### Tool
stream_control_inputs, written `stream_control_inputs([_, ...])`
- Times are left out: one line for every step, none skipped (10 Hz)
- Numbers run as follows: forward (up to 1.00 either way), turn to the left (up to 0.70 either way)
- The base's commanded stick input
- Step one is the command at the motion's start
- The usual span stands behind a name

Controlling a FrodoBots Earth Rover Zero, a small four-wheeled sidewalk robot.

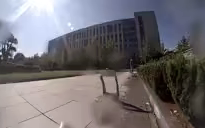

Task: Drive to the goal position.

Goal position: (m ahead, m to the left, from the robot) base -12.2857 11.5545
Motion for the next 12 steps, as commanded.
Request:
stream_control_inputs([0.05, 0.0])
stream_control_inputs([0.05, 0.0])
stream_control_inputs([0.05, 0.0])
stream_control_inputs([0.05, 0.0])
stream_control_inputs([0.06, 0.0])
stream_control_inputs([0.06, 0.0])
stream_control_inputs([0.05, 0.0])
stream_control_inputs([0.06, 0.0])
stream_control_inputs([0.05, 0.0])
stream_control_inputs([0.05, 0.0])
stream_control_inputs([0.05, 0.0])
stream_control_inputs([0.05, 0.0])
